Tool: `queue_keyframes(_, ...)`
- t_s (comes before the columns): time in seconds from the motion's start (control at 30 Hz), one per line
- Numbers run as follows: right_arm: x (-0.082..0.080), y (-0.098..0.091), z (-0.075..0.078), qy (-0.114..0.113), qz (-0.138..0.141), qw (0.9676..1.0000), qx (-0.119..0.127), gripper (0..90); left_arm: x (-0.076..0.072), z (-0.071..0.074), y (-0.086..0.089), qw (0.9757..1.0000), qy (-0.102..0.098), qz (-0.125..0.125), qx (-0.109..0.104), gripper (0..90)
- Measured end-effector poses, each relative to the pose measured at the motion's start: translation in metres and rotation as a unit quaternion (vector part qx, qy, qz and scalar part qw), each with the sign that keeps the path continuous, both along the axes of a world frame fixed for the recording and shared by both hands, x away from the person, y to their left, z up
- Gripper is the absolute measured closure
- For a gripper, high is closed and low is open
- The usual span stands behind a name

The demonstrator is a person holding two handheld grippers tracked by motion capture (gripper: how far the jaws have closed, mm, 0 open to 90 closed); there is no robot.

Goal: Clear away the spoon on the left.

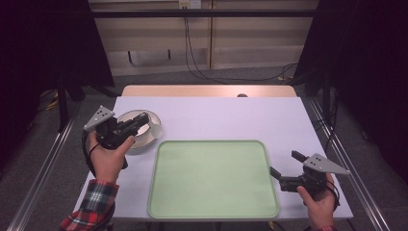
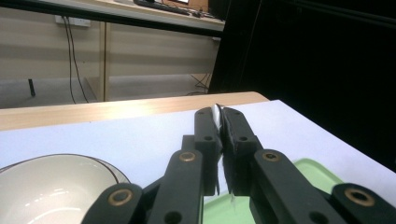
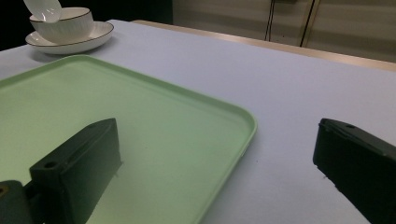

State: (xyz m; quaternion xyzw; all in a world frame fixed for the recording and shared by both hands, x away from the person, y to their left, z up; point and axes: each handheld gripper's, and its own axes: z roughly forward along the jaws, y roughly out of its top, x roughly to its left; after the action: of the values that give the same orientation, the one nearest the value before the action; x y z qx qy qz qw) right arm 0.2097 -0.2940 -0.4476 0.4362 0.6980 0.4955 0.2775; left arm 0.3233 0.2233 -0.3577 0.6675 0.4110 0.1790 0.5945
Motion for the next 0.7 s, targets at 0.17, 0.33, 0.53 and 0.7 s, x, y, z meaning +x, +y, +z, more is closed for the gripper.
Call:
queue_keyframes(0.17,0.0,-0.001,0.0,-0.004,0.002,1.0,-0.002,0.4,-0.006,-0.001,-0.001,0.9998,0.008,-0.014,-0.009,85.4)
queue_keyframes(0.33,0.0,0.0,0.0,-0.001,0.002,1.0,-0.003,0.4,-0.01,-0.002,-0.003,0.9996,0.015,-0.023,-0.008,85.4)
queue_keyframes(0.53,0.001,0.002,0.0,-0.001,0.006,1.0,-0.005,0.4,-0.016,-0.005,-0.007,0.9989,0.022,-0.041,-0.003,85.4)
queue_keyframes(0.7,0.002,0.002,0.0,-0.001,0.01,0.9999,-0.009,0.4,-0.022,-0.003,-0.009,0.9984,0.022,-0.052,-0.006,85.4)
